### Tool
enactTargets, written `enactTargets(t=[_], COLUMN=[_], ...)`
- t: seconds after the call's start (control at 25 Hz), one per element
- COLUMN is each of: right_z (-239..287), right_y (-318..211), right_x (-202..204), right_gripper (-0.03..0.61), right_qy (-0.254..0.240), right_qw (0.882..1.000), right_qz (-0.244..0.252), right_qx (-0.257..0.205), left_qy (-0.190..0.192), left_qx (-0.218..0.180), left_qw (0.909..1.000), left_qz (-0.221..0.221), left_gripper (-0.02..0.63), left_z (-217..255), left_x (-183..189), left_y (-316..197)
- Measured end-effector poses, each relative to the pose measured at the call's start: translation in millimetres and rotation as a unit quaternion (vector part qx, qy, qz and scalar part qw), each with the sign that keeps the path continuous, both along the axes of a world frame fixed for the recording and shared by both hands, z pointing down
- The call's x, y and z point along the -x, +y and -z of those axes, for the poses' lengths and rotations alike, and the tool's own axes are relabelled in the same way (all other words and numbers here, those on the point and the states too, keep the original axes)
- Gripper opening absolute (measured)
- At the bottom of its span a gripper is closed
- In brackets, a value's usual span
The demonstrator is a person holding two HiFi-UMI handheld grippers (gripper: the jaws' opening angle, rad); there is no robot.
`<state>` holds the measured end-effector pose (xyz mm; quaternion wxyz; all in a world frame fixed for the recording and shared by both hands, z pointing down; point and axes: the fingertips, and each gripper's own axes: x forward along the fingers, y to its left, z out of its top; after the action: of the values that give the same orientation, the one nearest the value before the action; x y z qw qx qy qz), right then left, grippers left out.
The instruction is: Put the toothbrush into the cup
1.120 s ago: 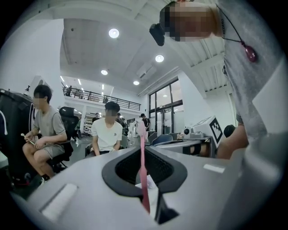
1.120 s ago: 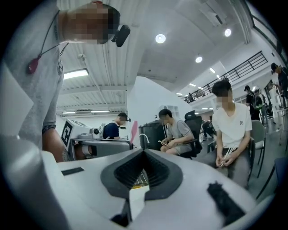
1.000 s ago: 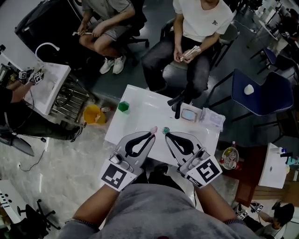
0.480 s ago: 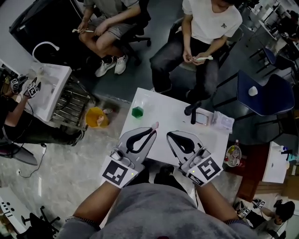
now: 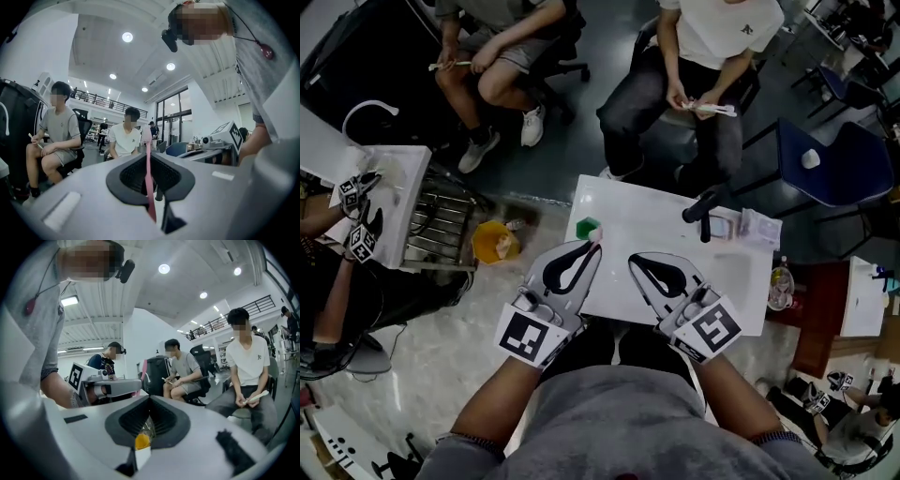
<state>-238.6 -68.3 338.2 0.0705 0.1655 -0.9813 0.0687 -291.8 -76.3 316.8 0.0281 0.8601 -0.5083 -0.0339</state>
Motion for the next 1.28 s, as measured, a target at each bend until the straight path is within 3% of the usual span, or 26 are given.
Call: enactTargets(t=[0.24, 0.52, 0.8, 1.12, 1.28], right_z=[-24, -53, -99, -128, -142], right_y=[-19, -44, -69, -84, -85], right_x=[11, 29, 39, 44, 45], right_gripper=[0.014, 0.014, 0.014, 0.014, 0.014], right_qy=[0.001, -0.006, -0.007, -0.012, -0.01], right_qw=[1.0, 1.0, 0.999, 0.999, 0.999], right_qz=[-0.016, -0.006, -0.003, -0.022, -0.024], right_qx=[0.008, 0.006, 0.032, 0.026, 0.037], left_qy=[-0.008, 0.019, 0.029, 0.029, 0.011], left_qx=[0.015, 0.06, 0.048, 0.042, 0.054], left_qw=[0.9998, 0.9967, 0.9951, 0.994, 0.9936], left_qz=[0.014, 0.052, 0.082, 0.097, 0.099], left_gripper=[0.034, 0.034, 0.034, 0.034, 0.034], left_z=[-24, -69, -105, -145, -165], left_x=[15, 30, 39, 47, 48], left_y=[-16, -41, -69, -82, -84])
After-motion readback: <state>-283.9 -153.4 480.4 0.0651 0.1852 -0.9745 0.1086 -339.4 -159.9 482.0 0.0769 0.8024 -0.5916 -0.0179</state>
